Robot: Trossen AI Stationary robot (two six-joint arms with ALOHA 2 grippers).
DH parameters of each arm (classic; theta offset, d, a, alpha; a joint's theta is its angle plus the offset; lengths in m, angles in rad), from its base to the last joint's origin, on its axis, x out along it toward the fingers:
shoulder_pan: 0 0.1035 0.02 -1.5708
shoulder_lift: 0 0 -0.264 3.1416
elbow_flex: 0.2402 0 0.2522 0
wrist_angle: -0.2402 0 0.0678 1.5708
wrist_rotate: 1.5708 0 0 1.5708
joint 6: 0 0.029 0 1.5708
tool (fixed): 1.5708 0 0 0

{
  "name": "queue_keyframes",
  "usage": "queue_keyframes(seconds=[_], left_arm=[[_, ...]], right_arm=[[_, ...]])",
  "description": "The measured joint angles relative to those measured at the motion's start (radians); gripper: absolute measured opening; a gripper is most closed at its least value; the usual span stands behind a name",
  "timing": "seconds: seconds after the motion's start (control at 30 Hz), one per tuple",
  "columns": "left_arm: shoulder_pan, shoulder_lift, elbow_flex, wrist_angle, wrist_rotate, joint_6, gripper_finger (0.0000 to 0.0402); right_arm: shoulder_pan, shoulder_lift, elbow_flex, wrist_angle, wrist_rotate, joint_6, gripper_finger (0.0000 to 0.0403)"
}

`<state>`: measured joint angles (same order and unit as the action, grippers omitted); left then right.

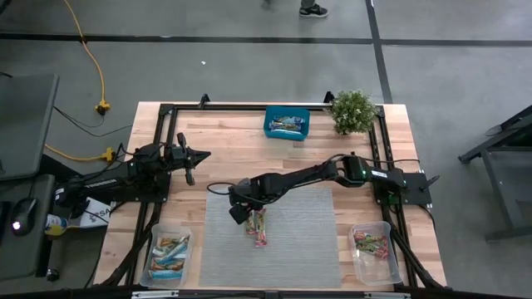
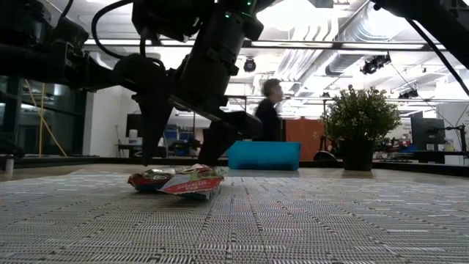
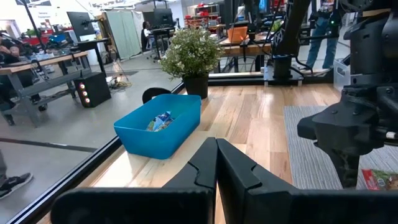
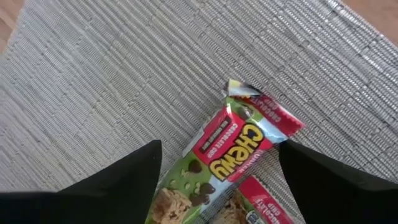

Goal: Pick and place Granola Bars by type
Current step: Put the red granola bar into the right transparent bin

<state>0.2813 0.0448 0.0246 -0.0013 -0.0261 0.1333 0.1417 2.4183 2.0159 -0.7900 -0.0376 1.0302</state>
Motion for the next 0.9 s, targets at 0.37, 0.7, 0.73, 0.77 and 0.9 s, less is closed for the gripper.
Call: queue_keyframes(seconds=[0.37,0.7,0.73,0.77,0.9], left_arm=[[0.000,0.000,0.000,0.000,0.000,0.000,0.0001],[0.000,0.000,0.000,0.000,0.000,0.000,0.0001],[0.000,0.000,0.000,0.000,0.000,0.000,0.0001],[0.000,0.000,0.000,0.000,0.000,0.000,0.0001],[0.000,0.000,0.000,0.000,0.000,0.000,0.0001]], right_arm=[[0.001,0.012,0.001,-0.003,-0.008,-0.002,0.0260],[0.002,0.015,0.000,0.003,-0.002,-0.010,0.0233],[0.002,0.015,0.000,0.002,-0.001,-0.010,0.0230],[0.002,0.015,-0.001,0.002,-0.001,-0.009,0.0226],[0.002,0.015,-0.002,-0.001,-0.001,-0.010,0.0207]])
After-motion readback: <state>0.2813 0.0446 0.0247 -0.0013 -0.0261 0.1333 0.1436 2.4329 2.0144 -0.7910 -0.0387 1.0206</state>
